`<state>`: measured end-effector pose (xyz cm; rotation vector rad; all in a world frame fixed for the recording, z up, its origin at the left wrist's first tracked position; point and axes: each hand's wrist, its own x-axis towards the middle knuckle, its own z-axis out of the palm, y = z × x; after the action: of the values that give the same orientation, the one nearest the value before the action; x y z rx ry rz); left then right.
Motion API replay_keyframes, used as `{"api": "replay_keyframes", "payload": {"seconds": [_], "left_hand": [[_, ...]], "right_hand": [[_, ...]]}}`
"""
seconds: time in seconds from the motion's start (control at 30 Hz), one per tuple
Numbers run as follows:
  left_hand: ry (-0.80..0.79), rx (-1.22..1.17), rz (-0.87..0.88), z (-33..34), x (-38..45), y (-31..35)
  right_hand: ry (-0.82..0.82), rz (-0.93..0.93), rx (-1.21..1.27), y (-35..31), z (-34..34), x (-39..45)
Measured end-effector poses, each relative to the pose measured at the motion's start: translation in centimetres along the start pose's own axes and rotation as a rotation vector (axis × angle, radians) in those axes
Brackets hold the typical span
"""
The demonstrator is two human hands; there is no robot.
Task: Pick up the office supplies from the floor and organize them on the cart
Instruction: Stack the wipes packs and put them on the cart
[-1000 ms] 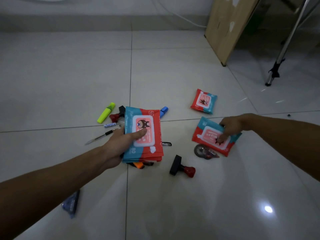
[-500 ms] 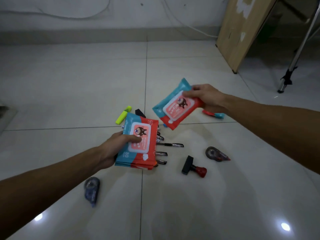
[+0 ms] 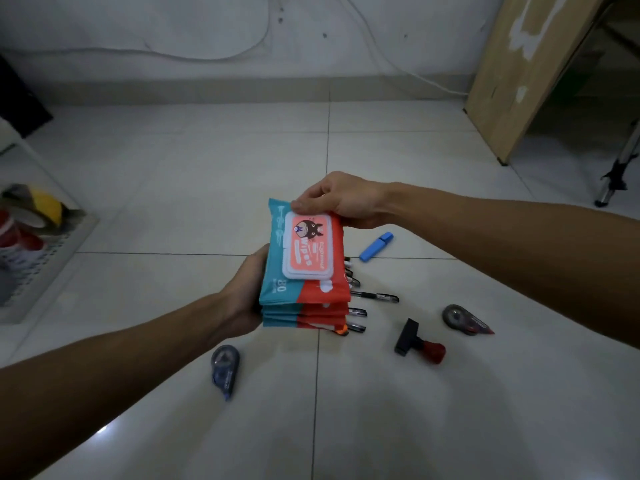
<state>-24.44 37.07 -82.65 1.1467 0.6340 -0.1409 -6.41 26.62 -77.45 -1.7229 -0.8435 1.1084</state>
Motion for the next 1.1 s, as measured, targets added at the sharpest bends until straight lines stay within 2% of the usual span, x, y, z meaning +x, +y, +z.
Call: {"api": "replay_keyframes", "payload": {"seconds": [0.27, 0.37, 0.6, 0.67, 0.77, 0.83, 0.9, 0.97, 1.1], "left_hand": [[0.102, -0.101, 0.087, -0.8, -1.2, 0.0], [0.091, -0.141, 0.109, -1.0, -1.7, 0.3], [0.149, -0.023, 0.16, -0.7, -1.4, 0.2], [0.159, -0.033, 0.153, -0.5, -1.1, 0.0], [0.19, -0.075, 0.159, 0.0, -0.2, -0.3], [0.215, -0.104, 0.18, 0.5, 0.5, -0.2], [0.244, -0.111, 0.194, 0.8, 1.4, -0.1], [0.239, -0.095, 0.17, 0.8, 2.2, -0.2], [0.211, -0.077, 0.125, 1.3, 4.1, 0.2]], "right_hand": [[0.0, -0.037, -0.081, -1.4, 1.7, 1.1], [0.066, -0.116, -0.19, -2.1, 2.4, 1.2], [0.279, -0.281, -0.4, -1.5, 2.9, 1.3], [0.296, -0.162, -0.227, -0.9, 2.8, 1.1], [0.324, 0.08, 0.313, 0.8, 4.1, -0.1], [0.254, 0.183, 0.582, 2.6, 5.6, -0.8], [0.222, 0.206, 0.628, 3.6, 6.8, -0.6], [0.271, 0.207, 0.574, 3.8, 6.8, 0.3], [0.241, 0.214, 0.555, 4.9, 4.4, 1.6]]}}
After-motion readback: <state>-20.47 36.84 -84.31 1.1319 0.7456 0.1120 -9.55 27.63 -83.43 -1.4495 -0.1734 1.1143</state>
